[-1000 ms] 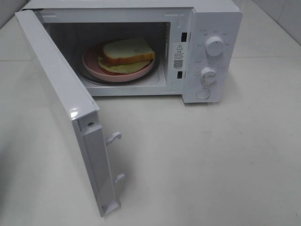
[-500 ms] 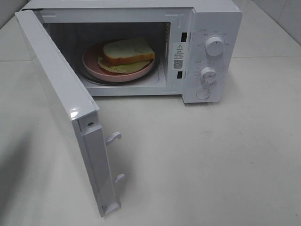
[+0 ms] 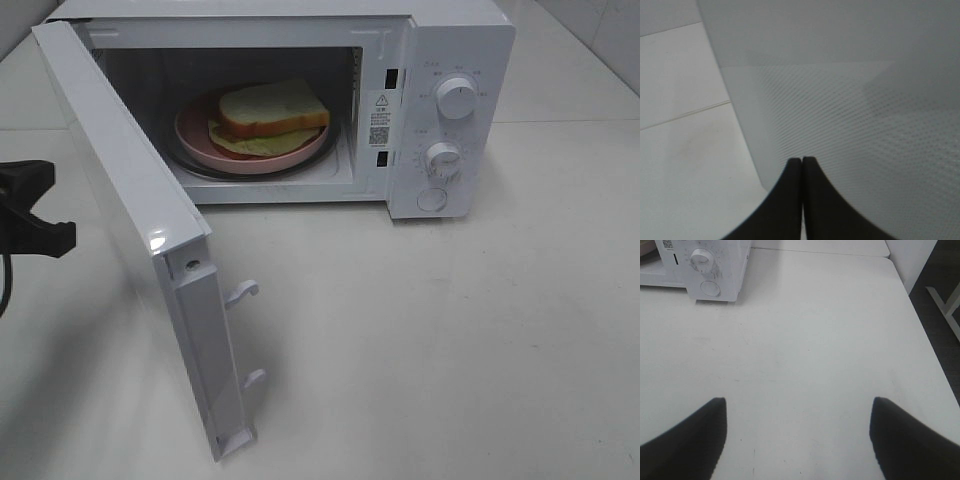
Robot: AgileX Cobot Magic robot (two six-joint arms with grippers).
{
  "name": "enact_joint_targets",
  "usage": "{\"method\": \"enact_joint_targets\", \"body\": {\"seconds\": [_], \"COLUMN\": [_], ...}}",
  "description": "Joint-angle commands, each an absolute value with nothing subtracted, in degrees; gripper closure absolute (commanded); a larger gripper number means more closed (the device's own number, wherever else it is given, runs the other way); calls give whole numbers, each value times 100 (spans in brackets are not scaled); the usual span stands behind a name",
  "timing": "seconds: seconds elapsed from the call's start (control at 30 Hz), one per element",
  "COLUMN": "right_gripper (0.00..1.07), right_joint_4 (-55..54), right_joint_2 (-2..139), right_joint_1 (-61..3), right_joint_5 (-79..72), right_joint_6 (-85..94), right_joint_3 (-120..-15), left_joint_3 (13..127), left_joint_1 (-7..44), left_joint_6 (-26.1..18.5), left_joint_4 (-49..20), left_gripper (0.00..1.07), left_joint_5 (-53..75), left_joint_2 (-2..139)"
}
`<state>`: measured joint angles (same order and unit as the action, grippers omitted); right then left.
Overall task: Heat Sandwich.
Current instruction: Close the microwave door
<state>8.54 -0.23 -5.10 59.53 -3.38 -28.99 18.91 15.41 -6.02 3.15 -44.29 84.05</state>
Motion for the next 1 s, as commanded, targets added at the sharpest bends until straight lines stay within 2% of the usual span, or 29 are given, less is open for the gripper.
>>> {"method": "enact_joint_targets", "body": {"seconds": [0.03,0.37,0.67,1.0], "right_gripper": [31,31,31,31], "right_joint_4": [848,848,848,848], "right_joint_2": [-172,-172,-172,-172], "right_joint_1": [-453,-453,-453,-453], "right_joint_5": [5930,5930,5930,5930], "right_joint_6": [-384,-384,-384,-384], "right_joint_3": [-2882,-2882,-2882,-2882], "left_joint_3": [2091,2567,3266,4137], "left_joint_1": [1782,2475,3094,3592], "left_joint_6": [-550,-550,-573,-573], "left_joint_4": [292,143,-487,-659], "left_gripper": [106,106,106,106], "left_joint_5": [-4629,-4693,-4658,-4400], "left_joint_2": [8675,9196,9694,10141]}}
